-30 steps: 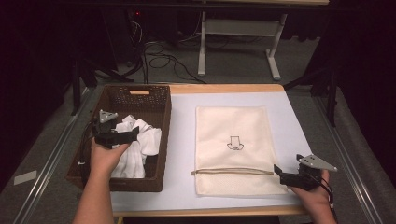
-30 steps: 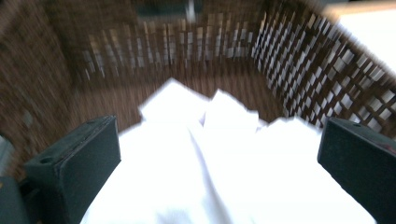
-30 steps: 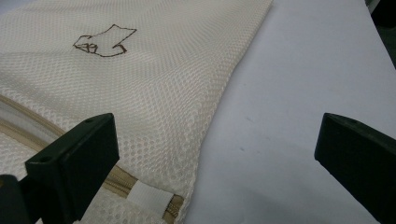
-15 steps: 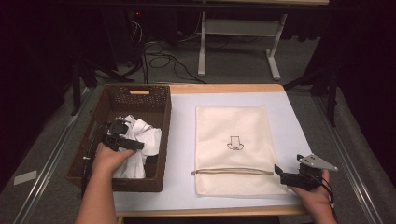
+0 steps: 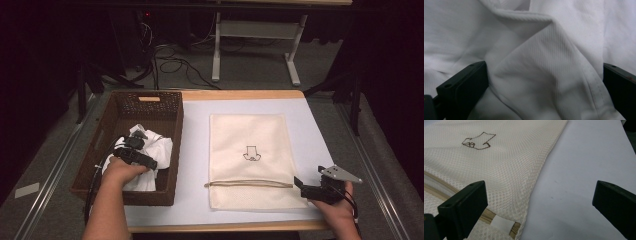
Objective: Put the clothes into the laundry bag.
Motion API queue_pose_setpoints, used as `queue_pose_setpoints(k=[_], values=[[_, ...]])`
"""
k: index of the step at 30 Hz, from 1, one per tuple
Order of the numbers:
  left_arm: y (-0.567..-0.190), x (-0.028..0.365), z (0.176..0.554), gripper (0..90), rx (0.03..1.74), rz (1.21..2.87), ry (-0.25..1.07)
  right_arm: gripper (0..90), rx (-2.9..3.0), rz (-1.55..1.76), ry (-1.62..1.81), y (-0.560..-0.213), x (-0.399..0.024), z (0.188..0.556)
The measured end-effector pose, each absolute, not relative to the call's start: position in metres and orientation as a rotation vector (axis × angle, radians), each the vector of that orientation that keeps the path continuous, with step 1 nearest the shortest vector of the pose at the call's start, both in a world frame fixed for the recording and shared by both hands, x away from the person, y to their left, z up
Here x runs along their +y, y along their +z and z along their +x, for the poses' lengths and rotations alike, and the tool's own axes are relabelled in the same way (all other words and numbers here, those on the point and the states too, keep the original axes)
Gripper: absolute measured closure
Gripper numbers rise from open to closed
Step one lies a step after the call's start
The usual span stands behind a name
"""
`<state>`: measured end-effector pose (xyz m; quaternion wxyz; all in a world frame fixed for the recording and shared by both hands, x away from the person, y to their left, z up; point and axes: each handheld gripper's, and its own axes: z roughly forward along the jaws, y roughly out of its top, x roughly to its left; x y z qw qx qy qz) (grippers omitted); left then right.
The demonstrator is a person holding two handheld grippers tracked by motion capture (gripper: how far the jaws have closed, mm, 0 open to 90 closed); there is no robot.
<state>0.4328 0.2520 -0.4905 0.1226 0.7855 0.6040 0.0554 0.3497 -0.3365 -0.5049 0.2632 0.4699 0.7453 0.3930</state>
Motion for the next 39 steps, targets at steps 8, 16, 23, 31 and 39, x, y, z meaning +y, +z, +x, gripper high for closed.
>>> queue_pose_setpoints(k=[8,16,23,31,39], values=[[-0.493,0.251,0.433,10.5,1.838,2.347,0.265,0.6,2.018,1.272,1.060,-0.505,-0.337,0.349],[-0.488,0.249,0.431,29.3,1.807,2.336,0.280,1.0,2.022,1.273,1.057,-0.505,-0.337,0.350],[-0.482,0.248,0.428,56.7,1.767,2.357,0.345,1.7,2.020,1.282,1.054,-0.505,-0.337,0.350],[-0.471,0.250,0.426,75.1,1.677,2.266,0.298,1.8,2.021,1.278,1.056,-0.505,-0.338,0.350],[-0.457,0.254,0.418,80.3,1.586,2.144,0.368,1.9,2.021,1.279,1.058,-0.505,-0.338,0.350]])
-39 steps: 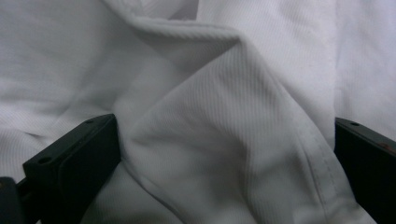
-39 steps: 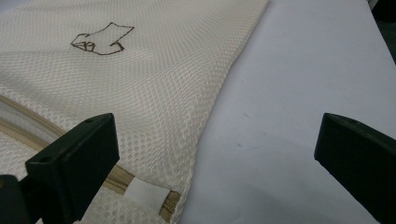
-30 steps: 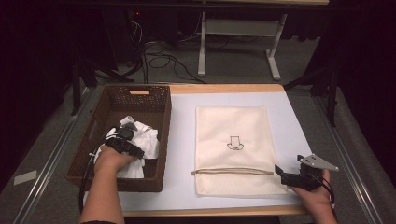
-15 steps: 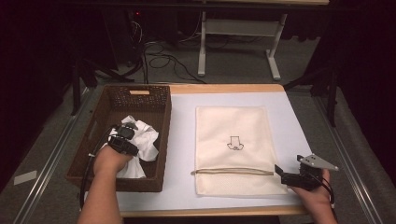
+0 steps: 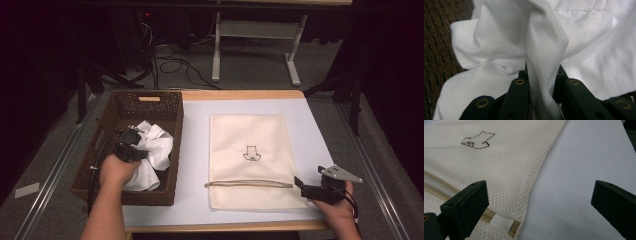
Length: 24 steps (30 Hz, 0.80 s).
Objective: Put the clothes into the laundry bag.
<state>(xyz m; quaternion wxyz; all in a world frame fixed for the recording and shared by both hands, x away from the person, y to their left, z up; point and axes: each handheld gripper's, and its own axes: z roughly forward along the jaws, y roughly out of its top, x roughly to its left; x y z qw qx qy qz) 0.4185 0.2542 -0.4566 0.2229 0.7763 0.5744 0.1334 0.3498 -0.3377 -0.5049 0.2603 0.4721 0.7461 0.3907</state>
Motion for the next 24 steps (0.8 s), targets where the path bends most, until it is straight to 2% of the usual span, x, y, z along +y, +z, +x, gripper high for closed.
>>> queue_pose_setpoints(k=[16,24], values=[[-0.436,0.265,0.402,80.5,1.442,1.903,0.530,4.7,2.032,1.269,1.066,-0.505,-0.338,0.350],[-0.425,0.271,0.388,80.5,1.372,1.760,0.673,0.4,2.018,1.304,1.088,-0.504,-0.338,0.351]])
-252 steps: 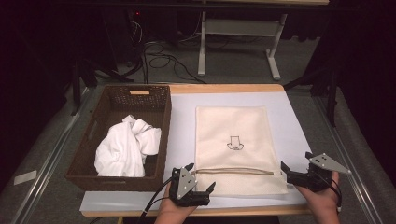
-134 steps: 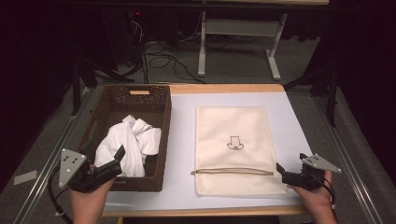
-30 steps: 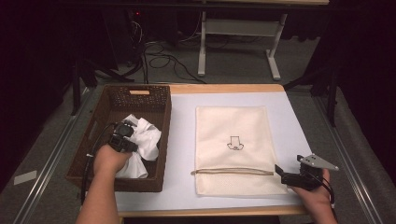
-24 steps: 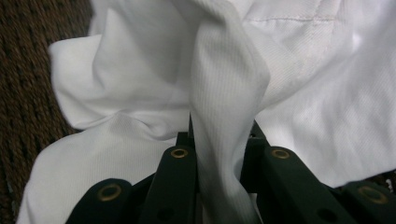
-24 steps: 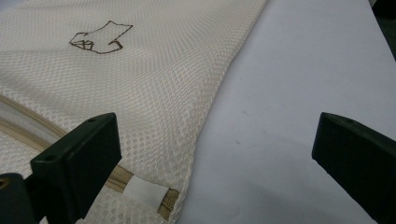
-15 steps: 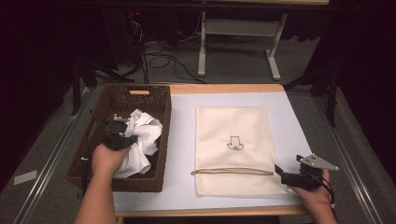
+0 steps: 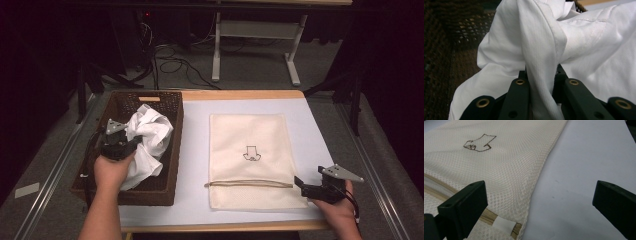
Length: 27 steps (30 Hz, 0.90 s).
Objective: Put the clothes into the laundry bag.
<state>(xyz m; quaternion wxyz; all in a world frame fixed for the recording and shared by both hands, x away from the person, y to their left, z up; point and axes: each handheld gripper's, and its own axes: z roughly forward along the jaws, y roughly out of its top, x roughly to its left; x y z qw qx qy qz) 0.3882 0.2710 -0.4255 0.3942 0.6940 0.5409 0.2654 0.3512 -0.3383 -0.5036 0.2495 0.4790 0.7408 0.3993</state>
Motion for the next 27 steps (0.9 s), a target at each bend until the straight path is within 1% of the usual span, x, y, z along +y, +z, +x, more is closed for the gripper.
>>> queue_pose_setpoints(k=[1,2,3,6,11,22,23,25,27], values=[[-0.423,0.271,0.385,80.5,1.353,1.738,0.708,0.3,2.020,1.294,1.084,-0.503,-0.337,0.350],[-0.423,0.271,0.385,80.5,1.353,1.738,0.708,0.3,2.020,1.294,1.080,-0.502,-0.336,0.350],[-0.422,0.272,0.382,80.5,1.338,1.714,0.739,0.4,2.020,1.293,1.076,-0.501,-0.335,0.349],[-0.420,0.273,0.379,80.5,1.325,1.686,0.756,0.3,2.029,1.289,1.070,-0.501,-0.333,0.350],[-0.417,0.275,0.371,80.5,1.294,1.619,0.825,0.5,2.054,1.274,1.028,-0.503,-0.331,0.349],[-0.413,0.277,0.361,80.4,1.246,1.538,0.894,1.0,2.046,1.301,1.023,-0.500,-0.332,0.350],[-0.413,0.278,0.361,80.4,1.245,1.529,0.896,4.1,2.009,1.283,1.046,-0.496,-0.332,0.348],[-0.414,0.278,0.361,80.3,1.244,1.531,0.892,4.1,2.000,1.266,1.059,-0.495,-0.332,0.348],[-0.414,0.277,0.362,80.2,1.245,1.542,0.889,5.9,1.988,1.251,1.072,-0.493,-0.332,0.346]])
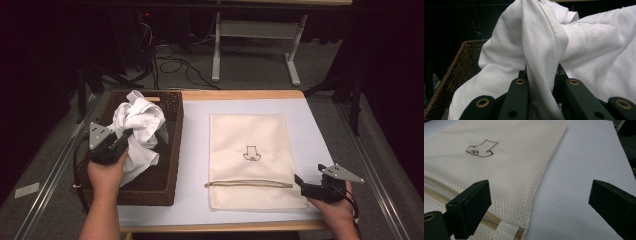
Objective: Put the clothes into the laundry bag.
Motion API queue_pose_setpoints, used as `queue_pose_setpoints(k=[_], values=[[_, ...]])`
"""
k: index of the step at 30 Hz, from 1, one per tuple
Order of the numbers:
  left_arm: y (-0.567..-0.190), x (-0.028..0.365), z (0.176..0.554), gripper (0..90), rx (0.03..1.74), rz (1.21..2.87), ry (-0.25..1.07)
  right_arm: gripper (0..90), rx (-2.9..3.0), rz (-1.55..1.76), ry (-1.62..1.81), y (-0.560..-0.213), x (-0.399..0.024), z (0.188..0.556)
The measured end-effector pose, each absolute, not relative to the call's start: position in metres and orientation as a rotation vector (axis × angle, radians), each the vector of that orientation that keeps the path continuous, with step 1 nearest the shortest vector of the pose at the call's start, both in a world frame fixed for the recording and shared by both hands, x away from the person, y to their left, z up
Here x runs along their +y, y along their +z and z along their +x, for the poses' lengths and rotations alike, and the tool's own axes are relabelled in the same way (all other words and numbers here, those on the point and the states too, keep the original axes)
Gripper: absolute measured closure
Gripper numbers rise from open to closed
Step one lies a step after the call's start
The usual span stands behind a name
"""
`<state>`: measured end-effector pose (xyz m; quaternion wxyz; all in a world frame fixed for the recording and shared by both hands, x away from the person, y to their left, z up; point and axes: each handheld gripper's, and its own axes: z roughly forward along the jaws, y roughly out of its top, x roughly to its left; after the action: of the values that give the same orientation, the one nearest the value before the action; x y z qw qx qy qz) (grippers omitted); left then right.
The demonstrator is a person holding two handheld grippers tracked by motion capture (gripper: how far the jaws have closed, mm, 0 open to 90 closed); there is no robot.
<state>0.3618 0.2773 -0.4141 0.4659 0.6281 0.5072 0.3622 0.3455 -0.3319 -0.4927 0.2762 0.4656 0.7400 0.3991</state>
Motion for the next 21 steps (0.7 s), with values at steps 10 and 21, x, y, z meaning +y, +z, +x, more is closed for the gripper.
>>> queue_pose_setpoints(k=[10,21], values=[[-0.411,0.274,0.362,80.3,1.239,1.551,0.930,15.5,1.996,1.151,1.135,-0.486,-0.329,0.342],[-0.379,0.258,0.350,80.5,1.115,1.472,1.014,16.9,1.988,1.162,1.154,-0.487,-0.329,0.340]])
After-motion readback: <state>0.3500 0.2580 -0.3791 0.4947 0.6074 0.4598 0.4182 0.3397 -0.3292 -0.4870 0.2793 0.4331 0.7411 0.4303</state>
